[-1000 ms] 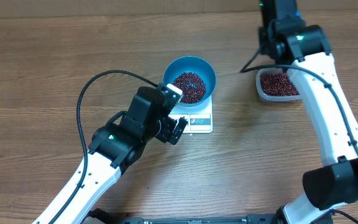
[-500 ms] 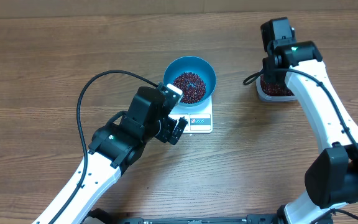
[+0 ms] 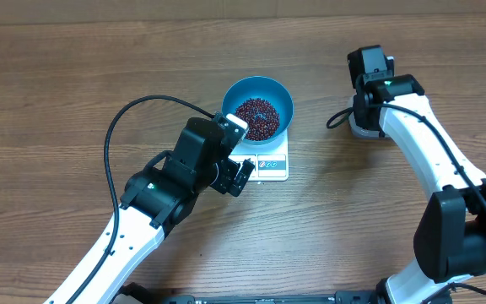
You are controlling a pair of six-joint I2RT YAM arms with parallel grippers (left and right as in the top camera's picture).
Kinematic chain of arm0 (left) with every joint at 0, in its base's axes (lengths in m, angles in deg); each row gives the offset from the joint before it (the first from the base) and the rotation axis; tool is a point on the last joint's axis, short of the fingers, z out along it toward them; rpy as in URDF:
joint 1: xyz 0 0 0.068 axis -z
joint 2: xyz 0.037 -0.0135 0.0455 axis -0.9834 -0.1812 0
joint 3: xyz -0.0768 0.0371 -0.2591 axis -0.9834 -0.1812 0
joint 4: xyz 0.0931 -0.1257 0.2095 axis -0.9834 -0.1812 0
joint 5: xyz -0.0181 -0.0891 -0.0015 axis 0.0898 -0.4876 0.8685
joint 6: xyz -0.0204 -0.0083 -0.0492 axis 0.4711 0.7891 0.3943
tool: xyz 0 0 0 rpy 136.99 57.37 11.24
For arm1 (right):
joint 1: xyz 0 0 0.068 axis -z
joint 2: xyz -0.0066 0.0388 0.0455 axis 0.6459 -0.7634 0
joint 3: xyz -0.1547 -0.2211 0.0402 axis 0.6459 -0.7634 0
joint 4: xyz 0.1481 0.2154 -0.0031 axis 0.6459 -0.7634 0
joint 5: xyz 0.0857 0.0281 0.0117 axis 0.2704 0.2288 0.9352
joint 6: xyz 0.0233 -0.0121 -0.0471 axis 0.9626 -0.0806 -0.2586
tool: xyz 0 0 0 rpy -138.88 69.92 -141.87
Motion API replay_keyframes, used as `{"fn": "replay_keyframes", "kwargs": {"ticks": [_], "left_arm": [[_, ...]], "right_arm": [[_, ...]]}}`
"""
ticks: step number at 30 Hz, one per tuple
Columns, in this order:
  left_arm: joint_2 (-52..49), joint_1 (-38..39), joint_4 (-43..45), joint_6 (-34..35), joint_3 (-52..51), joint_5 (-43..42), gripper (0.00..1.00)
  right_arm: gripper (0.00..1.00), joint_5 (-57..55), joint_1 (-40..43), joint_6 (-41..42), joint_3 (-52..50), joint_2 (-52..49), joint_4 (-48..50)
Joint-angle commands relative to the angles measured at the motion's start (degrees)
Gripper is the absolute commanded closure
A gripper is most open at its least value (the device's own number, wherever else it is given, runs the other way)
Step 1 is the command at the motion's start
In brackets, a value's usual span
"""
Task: Scoop item into bowl and weigh 150g on scale
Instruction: 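Carry the empty scoop with the right gripper back to the bean tub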
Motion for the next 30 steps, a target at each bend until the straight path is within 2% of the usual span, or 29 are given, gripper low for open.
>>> {"fn": "replay_keyframes", "kwargs": {"ticks": [1,10,18,30], "left_arm": [[-0.2,-0.3,0.2,0.7,-0.1,-0.9,0.0],[-0.2,-0.3,0.2,0.7,-0.1,-0.9,0.0],[-0.2,-0.3,0.2,0.7,-0.1,-0.9,0.0],[-0.2,-0.3,0.2,0.7,-0.1,-0.9,0.0]], "right_arm": [[0.96,-4.8,0.0,-1.5,-0.5,0.1,1.5],[0.96,-3.3,0.0,-1.8,-1.0,0.0,1.5],[0.96,-2.4,0.0,-1.8,-6.0,0.0,1.7],[0.96,18.4,0.0,-1.7,-6.4,0.1,2.0]]}}
